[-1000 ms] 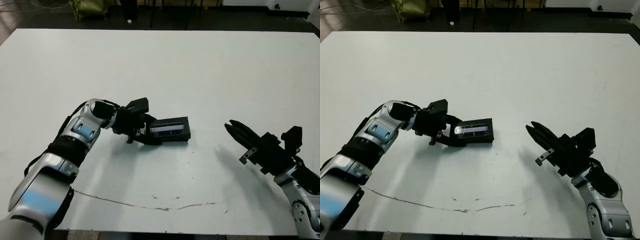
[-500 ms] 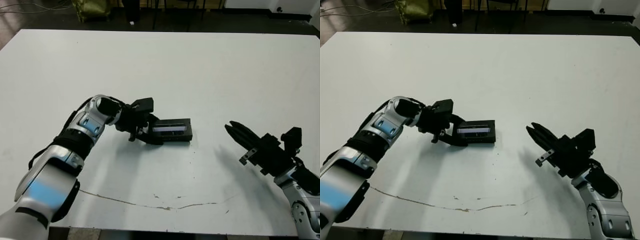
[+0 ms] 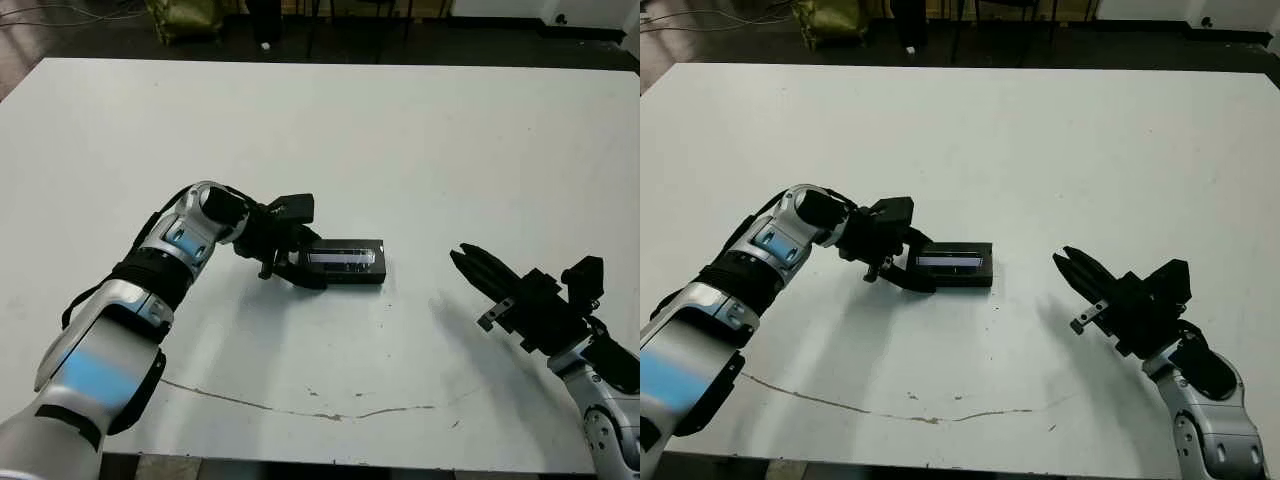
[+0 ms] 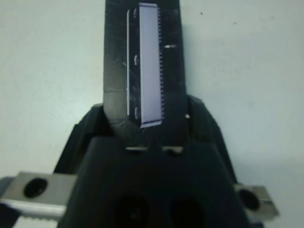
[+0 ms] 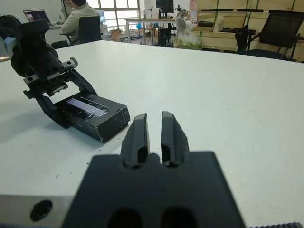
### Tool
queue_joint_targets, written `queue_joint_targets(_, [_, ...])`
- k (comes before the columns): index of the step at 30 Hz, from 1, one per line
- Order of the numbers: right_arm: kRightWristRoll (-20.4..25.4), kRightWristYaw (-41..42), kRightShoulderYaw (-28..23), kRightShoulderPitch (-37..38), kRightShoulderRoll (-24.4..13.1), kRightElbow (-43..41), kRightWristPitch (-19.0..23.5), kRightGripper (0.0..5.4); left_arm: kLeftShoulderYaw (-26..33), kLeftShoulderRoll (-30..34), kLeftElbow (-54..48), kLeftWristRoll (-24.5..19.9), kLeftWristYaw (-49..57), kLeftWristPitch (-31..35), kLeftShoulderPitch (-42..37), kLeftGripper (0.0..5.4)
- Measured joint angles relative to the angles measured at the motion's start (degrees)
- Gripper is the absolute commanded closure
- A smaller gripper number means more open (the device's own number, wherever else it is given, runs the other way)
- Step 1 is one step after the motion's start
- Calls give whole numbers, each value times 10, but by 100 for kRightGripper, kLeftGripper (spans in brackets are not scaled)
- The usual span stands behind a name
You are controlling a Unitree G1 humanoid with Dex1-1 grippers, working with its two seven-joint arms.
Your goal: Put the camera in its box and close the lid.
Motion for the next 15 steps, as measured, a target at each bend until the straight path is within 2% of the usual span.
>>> queue_joint_targets(12, [-6,-5,1,5,0,-6,1,540,-8,-31,7,3,1,-14,-16,4])
queue_joint_targets(15, [-4,-4,1,5,0,-6,2,540,-13,-30,1,5,0,-7,-17,1])
